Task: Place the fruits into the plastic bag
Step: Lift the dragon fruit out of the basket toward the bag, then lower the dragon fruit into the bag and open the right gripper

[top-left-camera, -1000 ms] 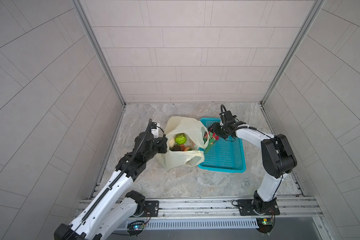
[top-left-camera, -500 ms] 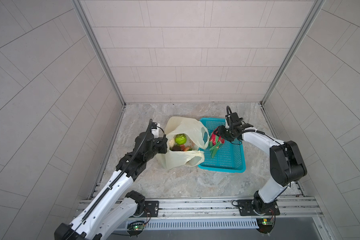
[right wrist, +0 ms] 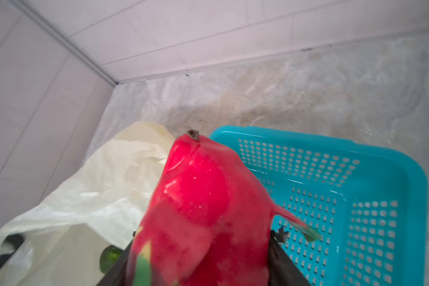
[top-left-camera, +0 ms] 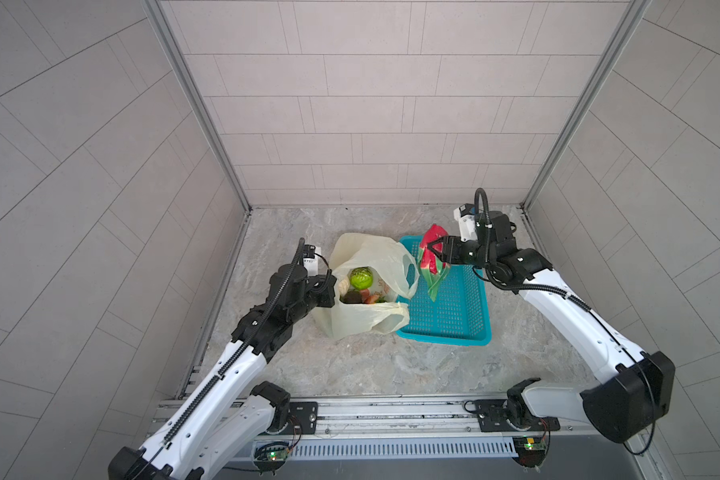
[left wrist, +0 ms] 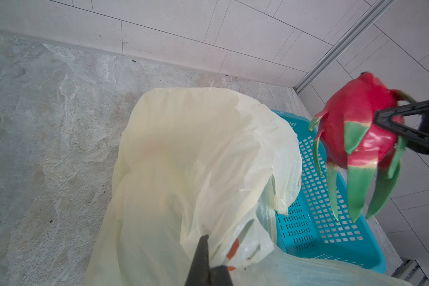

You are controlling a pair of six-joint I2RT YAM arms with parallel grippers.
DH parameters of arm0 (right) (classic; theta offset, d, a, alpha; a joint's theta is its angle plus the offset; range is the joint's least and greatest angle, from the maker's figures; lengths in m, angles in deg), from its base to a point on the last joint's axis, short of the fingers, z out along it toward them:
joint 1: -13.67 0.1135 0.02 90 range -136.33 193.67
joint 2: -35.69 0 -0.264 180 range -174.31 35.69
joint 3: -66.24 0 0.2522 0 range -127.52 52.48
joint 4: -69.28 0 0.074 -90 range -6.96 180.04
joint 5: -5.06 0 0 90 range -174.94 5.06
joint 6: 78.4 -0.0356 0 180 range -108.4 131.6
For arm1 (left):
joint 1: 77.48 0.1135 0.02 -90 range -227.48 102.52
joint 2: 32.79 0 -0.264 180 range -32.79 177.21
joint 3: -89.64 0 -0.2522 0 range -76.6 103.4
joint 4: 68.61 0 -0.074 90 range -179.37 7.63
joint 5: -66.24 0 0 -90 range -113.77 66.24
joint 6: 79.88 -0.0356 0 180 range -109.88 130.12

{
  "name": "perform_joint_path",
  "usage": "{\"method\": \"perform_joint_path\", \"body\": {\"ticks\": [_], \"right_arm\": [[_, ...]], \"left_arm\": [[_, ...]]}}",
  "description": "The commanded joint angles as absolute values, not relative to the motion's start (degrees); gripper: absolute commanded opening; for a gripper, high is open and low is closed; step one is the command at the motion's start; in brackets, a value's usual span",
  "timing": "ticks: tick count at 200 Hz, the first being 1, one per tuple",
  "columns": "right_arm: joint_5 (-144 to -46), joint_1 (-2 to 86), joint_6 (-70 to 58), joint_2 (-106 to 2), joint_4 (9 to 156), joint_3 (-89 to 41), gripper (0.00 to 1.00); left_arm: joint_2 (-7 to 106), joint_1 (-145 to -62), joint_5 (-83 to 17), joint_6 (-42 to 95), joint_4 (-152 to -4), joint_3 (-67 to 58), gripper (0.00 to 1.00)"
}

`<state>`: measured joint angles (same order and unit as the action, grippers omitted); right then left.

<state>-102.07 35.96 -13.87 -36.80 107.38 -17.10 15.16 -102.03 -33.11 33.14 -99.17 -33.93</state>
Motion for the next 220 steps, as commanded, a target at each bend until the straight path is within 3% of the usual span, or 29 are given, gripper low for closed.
{"method": "perform_joint_path", "body": {"ticks": [1, 49, 91, 153, 220], "right_arm": [[-103.4, 41.5, -8.4, -35.8, 102.1, -19.6, 0.19], [-102.7, 55.3, -1.8, -41.7, 102.6, -23.9, 0.19], [-105.5, 61.1, -0.1, -44.0, 103.3, -23.2, 0.19], [-106.8, 61.1, -1.6, -51.6, 101.7, -23.1, 0.19], [-104.3, 53.9, -7.8, -59.5, 98.9, -29.7, 0.18]], "left_arm": [[15.1, -102.3, -34.7, 32.5, -97.2, -33.9, 0.0], [15.2, -102.3, -35.3, 32.6, -97.1, -33.5, 0.0], [15.4, -102.2, -36.1, 32.6, -97.1, -33.5, 0.0], [15.6, -102.5, -37.2, 32.8, -96.1, -33.7, 0.0], [14.1, -102.9, -40.2, 32.2, -95.7, -34.7, 0.0]]}}
